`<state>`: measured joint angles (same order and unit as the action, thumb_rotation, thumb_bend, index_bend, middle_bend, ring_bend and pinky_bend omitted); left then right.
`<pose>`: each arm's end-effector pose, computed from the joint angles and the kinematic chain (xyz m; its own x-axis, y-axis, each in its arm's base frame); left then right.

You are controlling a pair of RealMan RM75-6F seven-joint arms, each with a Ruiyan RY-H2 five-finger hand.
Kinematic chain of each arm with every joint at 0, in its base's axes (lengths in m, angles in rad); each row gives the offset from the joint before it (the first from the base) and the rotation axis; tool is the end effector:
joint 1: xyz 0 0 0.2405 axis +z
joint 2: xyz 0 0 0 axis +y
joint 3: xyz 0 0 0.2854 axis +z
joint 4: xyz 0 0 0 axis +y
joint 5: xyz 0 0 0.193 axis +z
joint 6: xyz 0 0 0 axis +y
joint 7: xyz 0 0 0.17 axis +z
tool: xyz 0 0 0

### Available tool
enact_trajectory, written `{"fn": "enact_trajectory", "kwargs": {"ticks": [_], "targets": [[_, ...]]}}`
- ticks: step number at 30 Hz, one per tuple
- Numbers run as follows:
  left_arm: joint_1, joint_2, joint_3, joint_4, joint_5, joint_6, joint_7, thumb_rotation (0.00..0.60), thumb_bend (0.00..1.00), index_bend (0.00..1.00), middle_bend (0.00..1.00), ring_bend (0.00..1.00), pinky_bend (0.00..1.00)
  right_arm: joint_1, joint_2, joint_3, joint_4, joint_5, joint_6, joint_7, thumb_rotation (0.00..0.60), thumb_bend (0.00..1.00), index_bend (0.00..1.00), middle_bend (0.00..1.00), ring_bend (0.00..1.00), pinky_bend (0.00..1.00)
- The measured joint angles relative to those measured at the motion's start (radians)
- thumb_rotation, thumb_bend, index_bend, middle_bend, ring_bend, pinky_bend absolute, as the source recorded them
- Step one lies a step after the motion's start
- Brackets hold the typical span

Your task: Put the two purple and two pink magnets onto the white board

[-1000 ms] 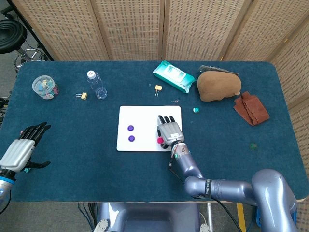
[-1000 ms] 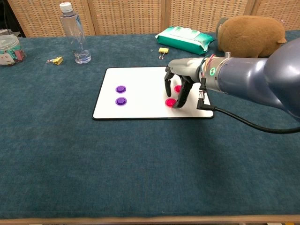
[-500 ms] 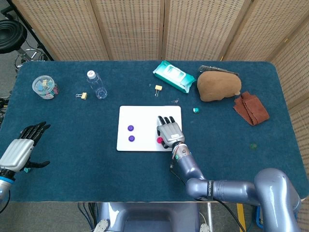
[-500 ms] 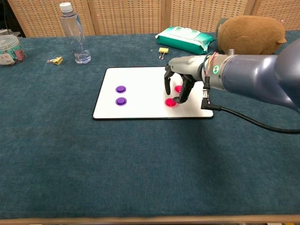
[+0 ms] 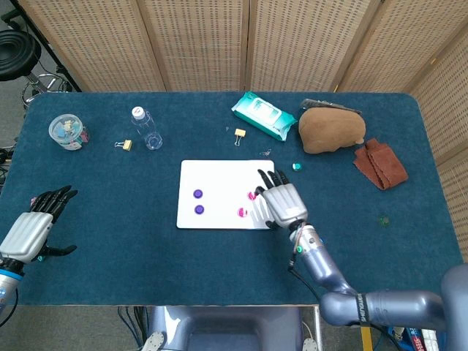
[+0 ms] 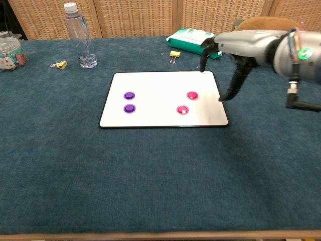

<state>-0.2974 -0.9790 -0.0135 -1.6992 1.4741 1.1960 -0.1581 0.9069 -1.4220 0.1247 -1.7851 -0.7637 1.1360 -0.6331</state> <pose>-0.3003 0.2603 0.1800 0.3288 0.2471 0.9115 0.9433 -0.1332 -0.3041 -0.1193 -0.3812 0.0268 0.5224 -0.2474 0.8160 -0.8364 -0.3348 0.4339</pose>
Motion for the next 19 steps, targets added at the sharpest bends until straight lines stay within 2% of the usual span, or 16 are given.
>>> {"fn": "enact_trajectory", "kwargs": {"ticks": [4,9,15,19], "targets": [[0.006,-0.014,0.001,-0.003,-0.002,0.01,0.033,0.6,0.1,0.0,0.0,0.0,0.0,-0.107,0.079,-0.083,-0.011,-0.164,0.058,0.109,0.6,0.0,0.01,0.0,0.0,0.0],[0.023,-0.035,0.004,-0.011,-0.018,0.031,0.069,0.6,0.1,0.0,0.0,0.0,0.0,-0.26,0.152,-0.187,0.041,-0.373,0.159,0.303,0.6,0.0,0.0,0.0,0.0,0.0],[0.06,-0.061,0.007,-0.007,-0.035,0.078,0.072,0.6,0.1,0.0,0.0,0.0,0.0,-0.445,0.199,-0.278,0.164,-0.509,0.286,0.527,0.6,0.0,0.01,0.0,0.0,0.0],[0.088,-0.077,0.012,0.012,-0.039,0.113,0.063,0.6,0.1,0.0,0.0,0.0,0.0,-0.542,0.217,-0.31,0.224,-0.563,0.355,0.622,0.6,0.0,0.02,0.0,0.0,0.0]]}}
